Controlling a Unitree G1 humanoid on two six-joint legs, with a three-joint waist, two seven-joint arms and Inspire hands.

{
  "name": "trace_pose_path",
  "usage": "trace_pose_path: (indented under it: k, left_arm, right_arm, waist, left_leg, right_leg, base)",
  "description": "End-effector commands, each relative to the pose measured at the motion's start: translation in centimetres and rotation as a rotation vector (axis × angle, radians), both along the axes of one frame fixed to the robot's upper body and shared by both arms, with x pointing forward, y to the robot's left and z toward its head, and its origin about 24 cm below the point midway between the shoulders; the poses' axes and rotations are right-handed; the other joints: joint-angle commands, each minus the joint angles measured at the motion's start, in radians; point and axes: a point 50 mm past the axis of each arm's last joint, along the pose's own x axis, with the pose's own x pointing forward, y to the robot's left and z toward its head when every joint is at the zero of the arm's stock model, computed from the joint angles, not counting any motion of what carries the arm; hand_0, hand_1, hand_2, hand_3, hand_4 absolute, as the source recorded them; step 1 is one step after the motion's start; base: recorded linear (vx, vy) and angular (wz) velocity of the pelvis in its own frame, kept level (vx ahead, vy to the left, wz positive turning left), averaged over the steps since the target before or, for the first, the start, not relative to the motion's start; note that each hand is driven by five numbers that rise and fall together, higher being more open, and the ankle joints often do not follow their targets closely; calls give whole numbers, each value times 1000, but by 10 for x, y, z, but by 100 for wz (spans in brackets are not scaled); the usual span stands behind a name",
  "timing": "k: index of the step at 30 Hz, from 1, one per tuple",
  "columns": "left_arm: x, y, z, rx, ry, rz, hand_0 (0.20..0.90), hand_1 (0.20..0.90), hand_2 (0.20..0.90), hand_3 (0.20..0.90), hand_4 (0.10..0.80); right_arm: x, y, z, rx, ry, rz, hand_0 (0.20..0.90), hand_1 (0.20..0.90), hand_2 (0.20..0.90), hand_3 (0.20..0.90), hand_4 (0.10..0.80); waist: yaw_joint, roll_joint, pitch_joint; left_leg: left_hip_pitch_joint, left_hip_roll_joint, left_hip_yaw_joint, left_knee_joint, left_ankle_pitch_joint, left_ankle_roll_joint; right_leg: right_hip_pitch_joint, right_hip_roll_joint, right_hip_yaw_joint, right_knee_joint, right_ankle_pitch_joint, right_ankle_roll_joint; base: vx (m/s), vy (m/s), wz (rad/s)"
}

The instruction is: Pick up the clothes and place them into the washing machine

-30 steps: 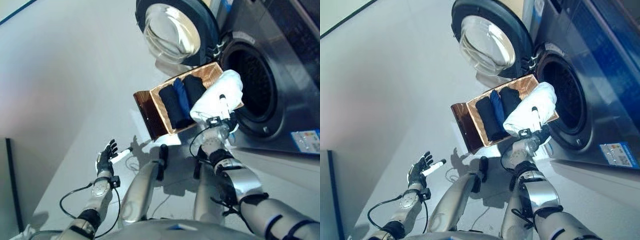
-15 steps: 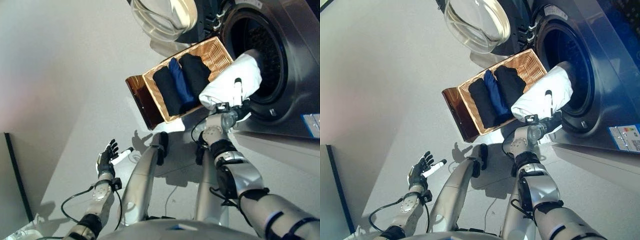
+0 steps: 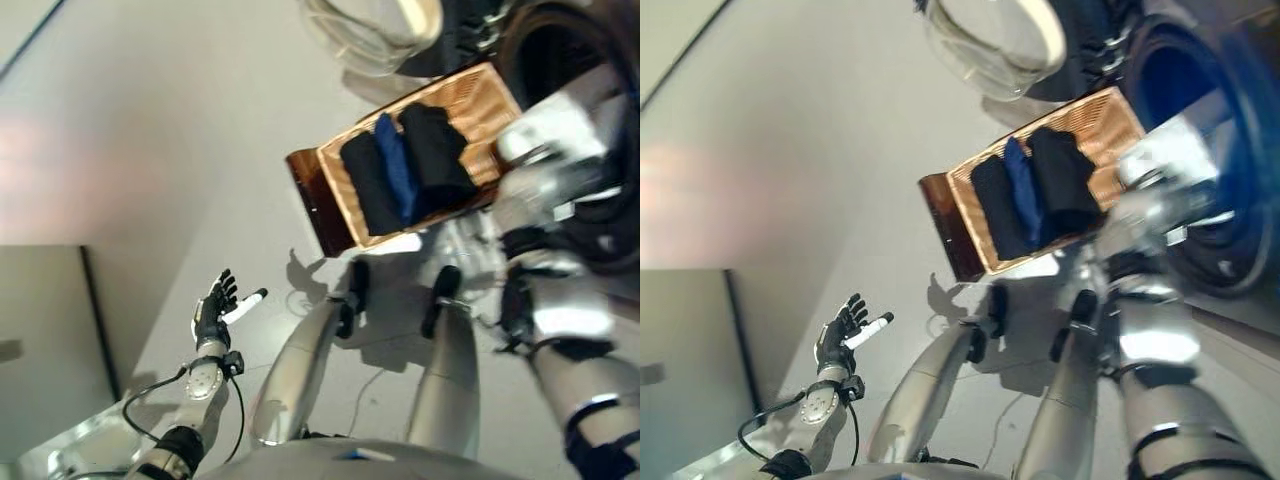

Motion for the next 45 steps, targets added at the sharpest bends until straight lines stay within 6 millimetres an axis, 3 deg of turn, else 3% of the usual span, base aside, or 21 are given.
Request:
trace_pose_path:
  k: [1, 2, 3, 6, 9, 10, 18, 20, 21, 22, 23, 28, 30, 32, 33, 36, 38, 42, 43, 45]
  left_arm:
    - [2, 23, 17, 78, -93, 27, 900, 900, 900, 900, 800]
    - [2, 23, 17, 60, -90, 26, 900, 900, 900, 900, 800]
    - [2, 21, 17, 54, -89, 25, 900, 900, 900, 900, 800]
    - [-6, 18, 1, 25, -4, 50, 900, 900, 900, 900, 800]
    - [-10, 16, -5, 7, 24, 61, 900, 900, 900, 900, 800]
    - [-13, 12, -11, -14, 53, 68, 900, 900, 900, 900, 800]
    - [-15, 14, -16, -8, 90, 65, 900, 900, 900, 900, 800]
    - [-13, 14, -17, 0, 99, 51, 900, 900, 900, 900, 800]
    - [-13, 14, -17, 0, 99, 51, 900, 900, 900, 900, 800]
    - [-13, 13, -17, 0, 96, 47, 900, 900, 900, 900, 800]
    - [-13, 13, -17, 4, 100, 46, 900, 900, 900, 900, 800]
    - [-17, 16, -21, 14, 128, 54, 900, 900, 900, 900, 800]
    - [-17, 17, -21, 23, 130, 51, 900, 900, 900, 900, 800]
    - [-17, 18, -21, 21, 128, 55, 900, 900, 900, 900, 800]
    - [-15, 19, -19, 27, 122, 53, 900, 900, 900, 900, 800]
    - [-15, 24, -16, 42, 110, 51, 900, 900, 900, 900, 800]
    - [-14, 25, -12, 47, 84, 45, 900, 900, 900, 900, 800]
    - [-4, 27, 5, 23, -24, 47, 900, 900, 900, 900, 800]
    - [0, 25, 14, 5, -79, 34, 900, 900, 900, 900, 800]
    - [3, 25, 20, 3, -113, 27, 900, 900, 900, 900, 800]
  right_arm:
    - [-51, -8, 143, -437, -342, -148, 200, 200, 200, 200, 300]
    - [-48, -11, 147, -465, -318, -91, 900, 900, 900, 900, 800]
    - [-49, -12, 150, -469, -321, -84, 900, 900, 900, 900, 800]
    - [-15, 2, 112, -409, -204, 54, 900, 900, 900, 900, 800]
    - [-3, 9, 92, -367, -166, 98, 900, 900, 900, 900, 800]
    - [6, 13, 73, -329, -113, 129, 900, 900, 900, 900, 800]
    - [21, 22, 23, -269, 25, 201, 900, 900, 900, 900, 800]
    - [24, 25, 6, -246, 66, 228, 900, 900, 900, 900, 800]
    - [24, 25, 6, -246, 66, 228, 900, 900, 900, 900, 800]
    - [26, 28, 1, -245, 77, 242, 900, 900, 900, 900, 800]
    - [28, 30, -1, -238, 78, 252, 900, 900, 900, 900, 800]
    - [34, 43, -31, -225, 161, 315, 900, 900, 900, 900, 800]
    - [38, 54, -47, -262, 251, 361, 900, 900, 900, 900, 800]
    - [40, 58, -55, -305, 329, 385, 900, 900, 900, 900, 800]
    - [40, 58, -59, -337, 388, 393, 900, 900, 900, 900, 800]
    - [47, 69, -64, -525, 592, 435, 900, 900, 900, 900, 800]
    - [49, 75, -65, -598, 657, 433, 900, 900, 900, 900, 800]
    - [51, 74, -65, -774, 832, 431, 900, 900, 900, 900, 800]
    - [49, 71, -70, -850, 945, 411, 900, 900, 900, 900, 800]
    - [50, 73, -70, -887, 983, 401, 900, 900, 900, 900, 800]
  waist:
    - [3, 45, -54]
    - [14, 50, -66]
    - [15, 52, -67]
    - [18, 70, -65]
    - [9, 74, -59]
    - [5, 82, -58]
    - [-2, 65, -56]
    - [-5, 50, -48]
    - [-4, 47, -55]
    - [-5, 46, -46]
    - [-6, 40, -52]
    - [-9, 25, -45]
    - [-4, 13, -52]
    - [-3, 13, -44]
    - [0, 6, -51]
    - [4, -7, -43]
    - [7, -19, -42]
    - [16, -40, -31]
    - [22, -48, -26]
    - [23, -50, -23]
  left_leg:
    - [-33, 15, -23, 34, -75, -86]
    - [-34, 9, -23, 18, -67, -83]
    - [-36, 9, -20, 15, -66, -83]
    - [-9, 6, -10, -28, -54, -76]
    - [5, 6, -7, -39, -49, -78]
    - [19, 1, -6, -50, -42, -81]
    - [67, 7, -19, -113, -16, -82]
    - [86, 10, -22, -158, 28, -81]
    - [99, 7, -31, -162, 6, -85]
    - [97, 10, -24, -169, 35, -83]
    - [111, 7, -32, -177, 14, -86]
    - [127, 11, -30, -208, 53, -82]
    - [140, 11, -41, -207, 31, -85]
    - [132, 14, -35, -207, 58, -81]
    - [143, 12, -44, -206, 32, -85]
    - [136, 20, -38, -207, 62, -81]
    - [149, 17, -46, -202, 33, -85]
    - [139, 20, -54, -200, 39, -86]
    - [133, 21, -59, -190, 39, -85]
    - [128, 22, -62, -185, 38, -85]
  right_leg:
    - [73, 31, -18, -16, -115, -2]
    - [57, 28, -8, -10, -113, -5]
    - [53, 28, -5, -10, -112, -5]
    - [68, 35, 2, -39, -99, -3]
    - [83, 39, 7, -54, -88, -2]
    - [100, 39, 6, -66, -84, -3]
    - [163, 48, -15, -131, -56, -4]
    - [186, 50, -32, -176, -13, -8]
    - [198, 52, -25, -177, -37, -3]
    - [199, 51, -39, -191, -5, -8]
    - [214, 54, -31, -199, -28, -3]
    - [237, 60, -45, -239, 16, -8]
    - [260, 63, -42, -248, -7, -2]
    - [257, 62, -53, -254, 22, -9]
    - [267, 63, -46, -253, -3, -3]
    - [269, 66, -61, -268, 33, -12]
    - [282, 67, -58, -261, 5, -5]
    - [285, 69, -68, -267, 10, -5]
    - [285, 68, -73, -263, 8, -7]
    - [283, 69, -75, -260, 7, -7]
  base:
    - [20, 56, 21]
    - [20, 33, 12]
    - [44, 36, 4]
    - [45, 35, -7]
    - [11, 33, -25]
    - [-5, 26, -19]
    - [-12, -3, -3]
    - [-77, -18, 6]
    - [-115, -1, 1]
    - [98, -19, 1]
    - [-8, -10, 4]
    - [-16, 2, 1]
    - [50, -19, -6]
    - [-54, 1, -1]
    - [0, 0, 0]
    - [-11, -17, -1]
    - [79, -43, -6]
    - [-29, -42, 12]
    - [-11, -39, 14]
    - [-11, -22, 9]
